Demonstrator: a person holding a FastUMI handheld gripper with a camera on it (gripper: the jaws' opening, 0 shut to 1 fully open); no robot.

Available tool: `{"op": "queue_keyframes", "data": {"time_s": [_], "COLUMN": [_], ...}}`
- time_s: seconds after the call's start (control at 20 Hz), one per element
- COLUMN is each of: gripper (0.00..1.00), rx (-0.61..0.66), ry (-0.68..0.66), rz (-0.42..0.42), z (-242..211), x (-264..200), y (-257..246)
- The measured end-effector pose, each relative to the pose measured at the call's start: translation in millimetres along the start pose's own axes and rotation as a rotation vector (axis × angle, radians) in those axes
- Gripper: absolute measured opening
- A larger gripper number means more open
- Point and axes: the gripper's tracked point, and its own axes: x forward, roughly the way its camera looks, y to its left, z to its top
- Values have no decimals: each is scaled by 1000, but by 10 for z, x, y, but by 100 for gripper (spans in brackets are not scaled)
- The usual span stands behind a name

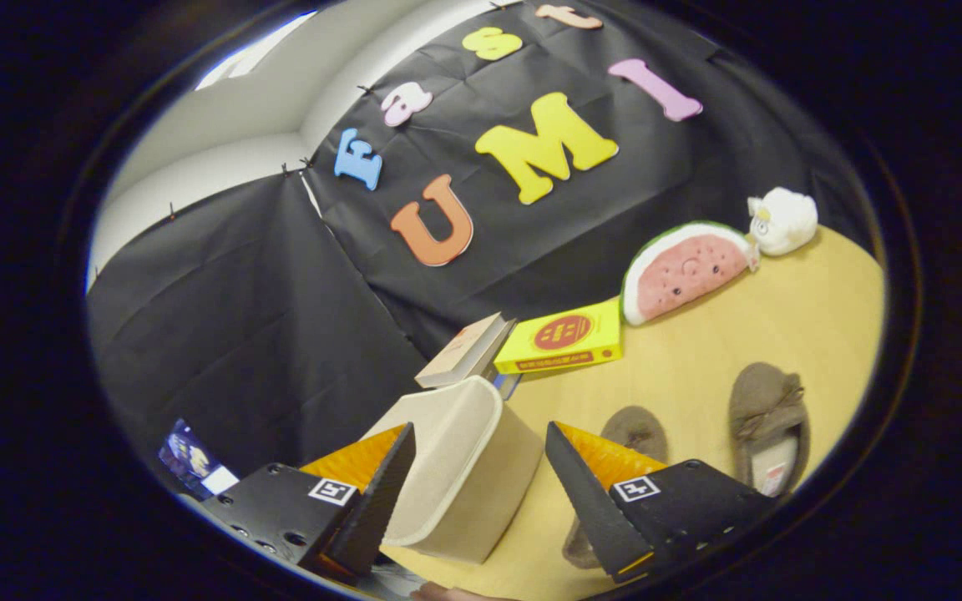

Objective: Open the storage box then place both shoes into the box .Put the left shoe in first, then the right shoe, with the right side of both shoes facing outward in a uniform manner.

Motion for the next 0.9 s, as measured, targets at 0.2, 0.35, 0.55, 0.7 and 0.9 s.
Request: {"op": "queue_keyframes", "data": {"time_s": [0.2, 0.35, 0.55, 0.7, 0.9], "gripper": [95, 95, 95, 95, 80], "rx": [187, 320, 367, 425, 453], "ry": [145, 269, 339, 391, 430], "rz": [186, 267, 343, 331, 343], "z": [-118, -262, -332, -435, -501], "x": [291, 477, 550, 641, 709], "y": [154, 172, 202, 146, 194]}}
